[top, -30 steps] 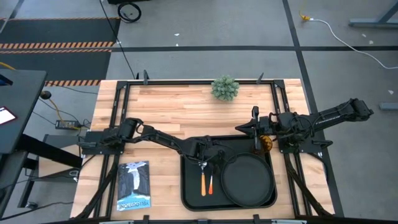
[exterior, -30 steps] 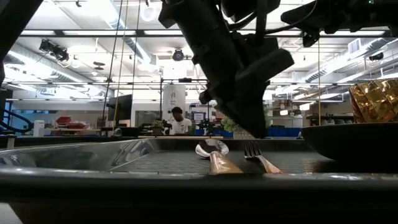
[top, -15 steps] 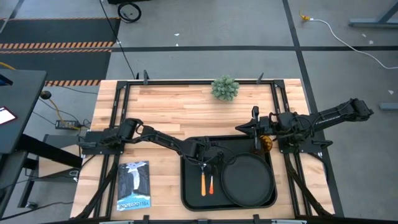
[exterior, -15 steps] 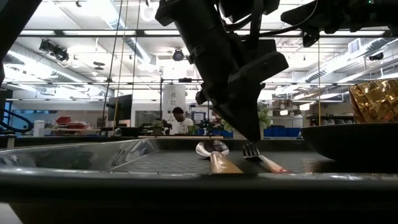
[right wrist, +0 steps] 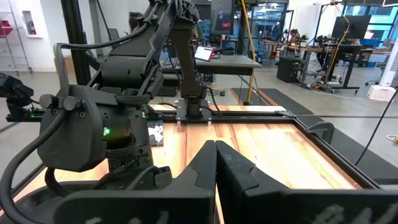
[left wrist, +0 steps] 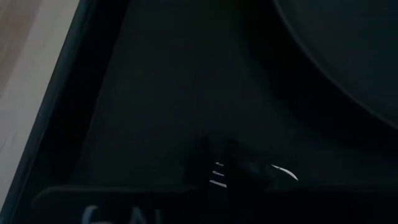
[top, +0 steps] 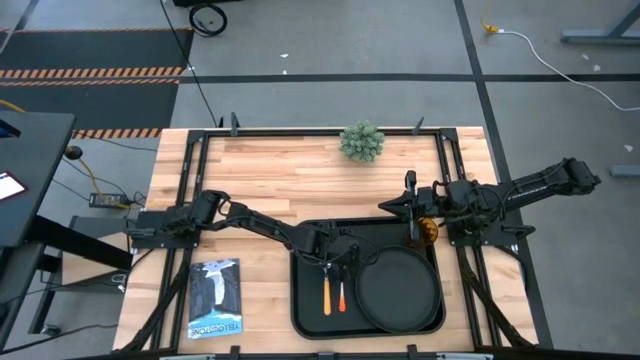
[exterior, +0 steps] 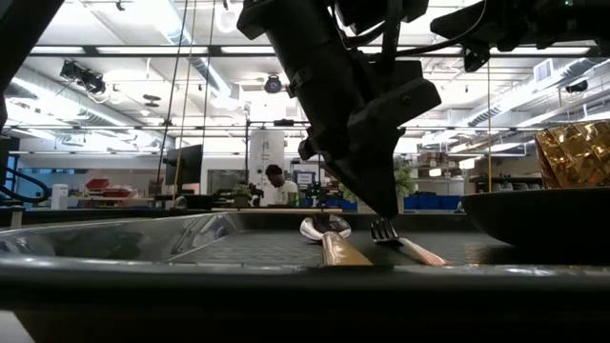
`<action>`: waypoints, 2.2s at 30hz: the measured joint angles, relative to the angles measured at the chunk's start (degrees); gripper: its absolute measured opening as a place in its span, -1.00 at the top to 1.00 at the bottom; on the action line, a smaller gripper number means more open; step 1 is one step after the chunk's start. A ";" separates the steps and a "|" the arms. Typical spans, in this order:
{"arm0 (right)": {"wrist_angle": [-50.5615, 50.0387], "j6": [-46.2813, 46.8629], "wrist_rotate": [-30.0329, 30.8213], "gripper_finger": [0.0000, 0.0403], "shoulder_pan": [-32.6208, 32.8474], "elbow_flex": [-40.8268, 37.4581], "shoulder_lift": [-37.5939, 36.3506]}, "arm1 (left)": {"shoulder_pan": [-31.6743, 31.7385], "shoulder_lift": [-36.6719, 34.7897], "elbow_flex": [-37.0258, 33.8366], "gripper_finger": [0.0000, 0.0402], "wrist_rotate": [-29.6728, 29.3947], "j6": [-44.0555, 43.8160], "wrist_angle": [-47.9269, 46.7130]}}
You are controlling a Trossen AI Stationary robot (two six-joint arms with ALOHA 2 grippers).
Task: Pick and place plate/cup/fork/spoon on tray
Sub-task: Adjust the orange fork, then return to Home Position
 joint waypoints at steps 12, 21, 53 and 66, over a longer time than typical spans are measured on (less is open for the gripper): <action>0.00 0.00 0.00 0.96 0.00 0.00 0.00 | -0.04 -0.02 0.00 0.74 0.21 -0.02 -0.46; 0.00 0.00 -0.02 0.96 0.00 -0.01 0.00 | -0.28 -0.02 1.36 0.74 0.30 0.19 -1.46; 1.24 1.91 -0.35 0.98 0.39 -13.30 -17.95 | -1.60 -8.65 10.75 0.74 -11.98 5.92 -27.62; 4.09 1.53 -3.47 0.98 0.39 -18.36 -22.36 | -3.03 -9.09 8.07 0.74 -12.11 4.19 -25.95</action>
